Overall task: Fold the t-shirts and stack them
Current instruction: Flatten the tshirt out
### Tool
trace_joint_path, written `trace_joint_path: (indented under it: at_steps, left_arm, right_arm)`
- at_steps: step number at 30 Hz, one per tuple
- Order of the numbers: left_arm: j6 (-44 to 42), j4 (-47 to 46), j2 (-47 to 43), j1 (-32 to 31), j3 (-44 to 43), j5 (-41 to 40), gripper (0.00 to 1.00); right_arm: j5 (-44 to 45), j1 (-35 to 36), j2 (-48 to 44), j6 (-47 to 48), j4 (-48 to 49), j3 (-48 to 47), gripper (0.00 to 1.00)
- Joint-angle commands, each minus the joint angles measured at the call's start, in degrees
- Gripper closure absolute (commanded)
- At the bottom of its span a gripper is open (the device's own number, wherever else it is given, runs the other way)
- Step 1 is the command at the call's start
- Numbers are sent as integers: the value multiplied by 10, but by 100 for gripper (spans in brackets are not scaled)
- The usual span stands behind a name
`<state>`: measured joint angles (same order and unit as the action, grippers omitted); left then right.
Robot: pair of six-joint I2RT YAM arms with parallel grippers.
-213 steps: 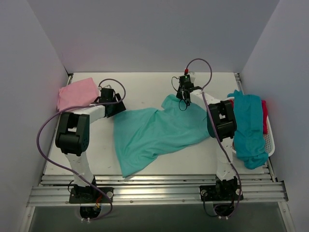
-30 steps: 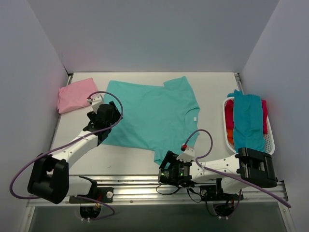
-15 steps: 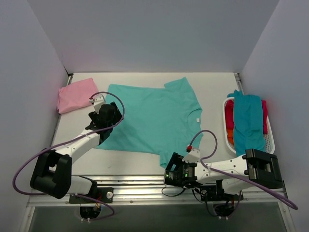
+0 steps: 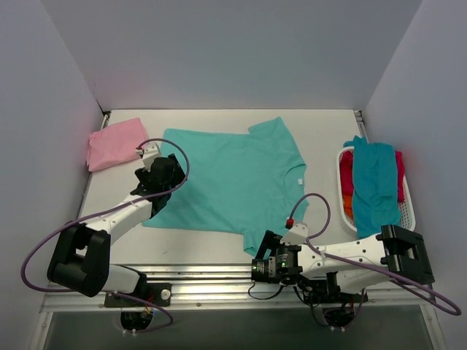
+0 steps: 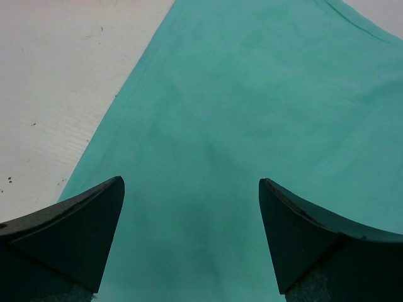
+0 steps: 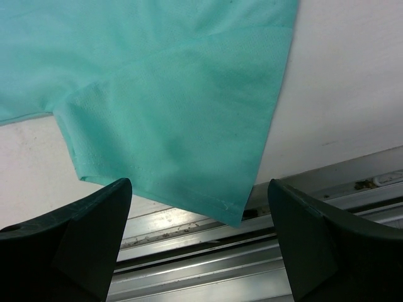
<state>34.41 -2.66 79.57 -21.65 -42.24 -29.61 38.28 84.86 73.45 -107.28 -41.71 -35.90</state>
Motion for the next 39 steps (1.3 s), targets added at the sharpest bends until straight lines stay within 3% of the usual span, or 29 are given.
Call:
trace_joint_path:
  at_steps: [1,5,17,21,24,26,27,28,30,35,39]
  left_arm:
    - [-10,-25,-4,3,-19,-12,4]
    - [-8,-30,-6,7,-14,-12,4]
    - [-17,-38,-2,21,-10,1,4]
    - [-18,-47,1,30,-5,9,4]
    - [-18,-48,4,37,-4,17,4]
    - [-18,-51,2,39,-3,18,4]
    - [-19,-52,2,40,-2,19,4]
    - [-19,-53,2,41,-1,20,4]
    - [-19,-54,3,43,-1,24,4]
    - [-19,-44,-3,43,-4,23,3]
    - [-20,21,-45,41,-20,10,3]
  right_arm:
    - [1,4,-3,-10,-78,-24,15]
    - [-21,4,-3,8,-77,-22,15]
    - [-65,-36,28,66,80,36,18]
    - [-67,-45,49,74,89,36,22]
    - [-69,-52,55,81,104,39,35]
    - [-72,-56,56,87,110,43,53]
    - [-71,-58,56,87,110,43,61]
    - [-71,-58,54,87,109,42,82]
    - [-68,-58,51,82,99,39,100]
    - [-55,-58,49,83,79,26,100]
    - [-49,-58,54,93,81,19,100]
